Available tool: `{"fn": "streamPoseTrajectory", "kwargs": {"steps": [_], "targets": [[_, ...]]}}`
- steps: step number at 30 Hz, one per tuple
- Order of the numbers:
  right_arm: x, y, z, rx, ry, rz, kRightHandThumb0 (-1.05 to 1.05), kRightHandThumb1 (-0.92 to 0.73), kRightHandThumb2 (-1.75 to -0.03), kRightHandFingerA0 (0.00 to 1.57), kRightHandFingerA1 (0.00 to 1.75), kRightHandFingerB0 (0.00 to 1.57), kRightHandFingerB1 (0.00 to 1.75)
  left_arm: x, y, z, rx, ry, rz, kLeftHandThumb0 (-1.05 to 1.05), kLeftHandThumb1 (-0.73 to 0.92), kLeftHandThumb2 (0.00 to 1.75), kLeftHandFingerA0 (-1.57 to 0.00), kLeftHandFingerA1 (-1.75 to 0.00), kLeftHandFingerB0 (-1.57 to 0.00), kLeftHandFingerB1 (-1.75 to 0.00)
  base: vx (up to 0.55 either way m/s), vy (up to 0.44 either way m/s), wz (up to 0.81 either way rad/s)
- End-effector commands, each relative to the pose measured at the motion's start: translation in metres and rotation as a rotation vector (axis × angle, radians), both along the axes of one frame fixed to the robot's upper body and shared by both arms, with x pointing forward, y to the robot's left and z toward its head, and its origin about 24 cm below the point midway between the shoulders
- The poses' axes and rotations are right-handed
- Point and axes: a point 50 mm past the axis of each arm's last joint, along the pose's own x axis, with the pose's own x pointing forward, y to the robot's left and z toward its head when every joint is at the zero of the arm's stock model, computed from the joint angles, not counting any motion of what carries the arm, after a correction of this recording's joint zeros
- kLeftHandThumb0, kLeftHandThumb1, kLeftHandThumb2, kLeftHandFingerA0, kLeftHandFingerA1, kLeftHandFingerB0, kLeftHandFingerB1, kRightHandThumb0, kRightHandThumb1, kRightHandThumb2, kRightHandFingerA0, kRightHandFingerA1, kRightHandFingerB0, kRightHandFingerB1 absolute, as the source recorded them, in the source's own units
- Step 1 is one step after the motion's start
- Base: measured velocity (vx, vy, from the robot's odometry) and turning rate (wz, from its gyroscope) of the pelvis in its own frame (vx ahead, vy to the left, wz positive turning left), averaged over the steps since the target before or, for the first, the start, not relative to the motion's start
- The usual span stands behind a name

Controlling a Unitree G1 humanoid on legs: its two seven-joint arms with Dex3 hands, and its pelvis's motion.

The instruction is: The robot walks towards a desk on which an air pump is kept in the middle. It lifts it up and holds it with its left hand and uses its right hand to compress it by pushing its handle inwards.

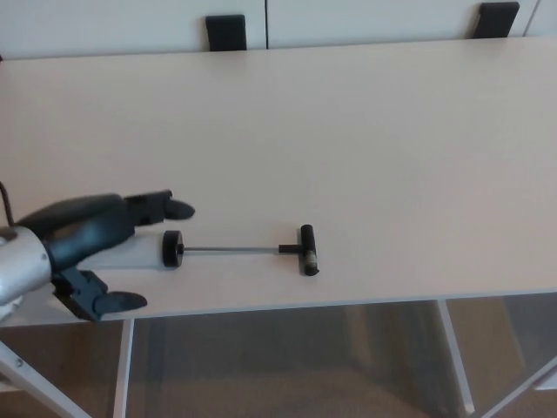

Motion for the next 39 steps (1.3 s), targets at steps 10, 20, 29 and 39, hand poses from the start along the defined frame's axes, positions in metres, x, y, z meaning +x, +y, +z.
{"fn": "streamPoseTrajectory", "kwargs": {"steps": [10, 20, 29, 39], "targets": [[0.003, 0.0, 0.004, 0.024, -0.002, 0.003, -0.13, -0.37, -0.86, 0.32, 0.59, 0.15, 0.5, 0.016, 0.012, -0.034, 0.463, -0.213, -0.033, -0.26, 0.48, 0.58, -0.11, -0.3, -0.14, -0.28, 0.0, 0.0, 0.0], [0.005, 0.001, 0.007, 0.02, -0.002, -0.001, -0.16, -0.54, -0.55, 0.44, 0.43, 0.28, 0.33, 0.02, 0.015, -0.034, 0.537, -0.274, -0.058, -0.29, 0.48, 0.57, -0.12, -0.3, -0.14, -0.28, 0.0, 0.0, 0.0], [0.007, 0.001, 0.006, 0.017, -0.003, 0.008, -0.17, -0.54, -0.55, 0.44, 0.43, 0.29, 0.32, 0.024, 0.015, -0.025, 0.581, -0.343, -0.077, -0.21, 0.4, 0.89, -0.01, -0.47, -0.01, -0.46, 0.0, 0.0, 0.0], [0.01, 0.001, 0.007, 0.017, -0.004, 0.005, -0.16, -0.57, -0.56, 0.47, 0.43, 0.29, 0.32, 0.03, 0.012, -0.026, 0.664, -0.35, -0.079, -0.24, 0.76, 0.64, -0.81, -0.93, -0.43, -0.34, 0.0, 0.0, 0.0]]}}
